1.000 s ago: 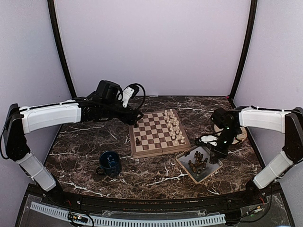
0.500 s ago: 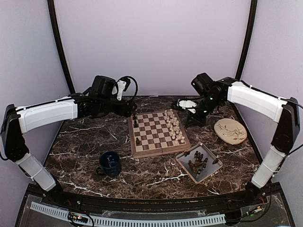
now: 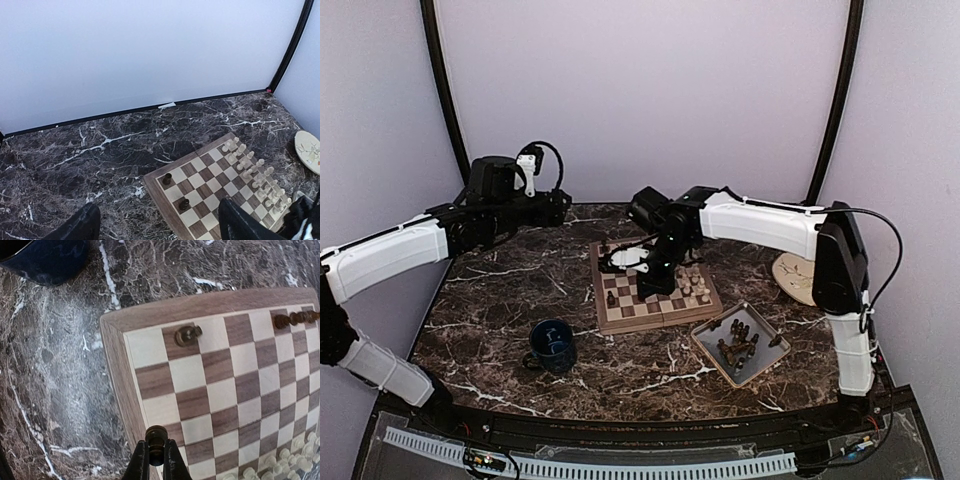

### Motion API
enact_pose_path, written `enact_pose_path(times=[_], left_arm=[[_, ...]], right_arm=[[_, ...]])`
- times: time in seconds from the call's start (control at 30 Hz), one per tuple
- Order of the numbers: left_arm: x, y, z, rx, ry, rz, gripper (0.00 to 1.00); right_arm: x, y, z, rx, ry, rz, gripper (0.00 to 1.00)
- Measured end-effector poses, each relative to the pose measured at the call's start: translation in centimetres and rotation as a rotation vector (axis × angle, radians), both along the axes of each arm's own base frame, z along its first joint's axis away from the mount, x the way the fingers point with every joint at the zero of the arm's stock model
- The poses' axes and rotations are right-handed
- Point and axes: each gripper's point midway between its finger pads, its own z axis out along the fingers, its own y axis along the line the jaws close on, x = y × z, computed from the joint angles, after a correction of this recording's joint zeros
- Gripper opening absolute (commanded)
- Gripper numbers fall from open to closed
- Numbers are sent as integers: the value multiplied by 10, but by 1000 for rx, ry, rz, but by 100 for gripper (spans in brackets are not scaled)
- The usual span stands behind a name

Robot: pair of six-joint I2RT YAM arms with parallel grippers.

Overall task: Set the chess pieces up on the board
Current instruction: Place the pawn at a7.

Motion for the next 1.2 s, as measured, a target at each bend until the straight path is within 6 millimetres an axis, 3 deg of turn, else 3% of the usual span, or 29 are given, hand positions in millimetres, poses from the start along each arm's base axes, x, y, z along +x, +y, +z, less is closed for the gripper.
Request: enact_pose_path(times=[0.17, 0.37, 0.63, 1.2], left_arm=[[-4, 1, 22, -41, -61, -2, 84], [-5, 1, 31, -59, -88, -3, 83], [-7, -2, 31, -63, -84, -19, 83], [-8, -5, 31, -68, -81, -37, 83]], right_arm=[[-5, 28, -24, -31, 17, 30, 0], [-9, 35, -42, -63, 42, 32, 0], [-7, 33, -47, -81, 37, 10, 12], [-4, 37, -48, -75, 37, 2, 8]])
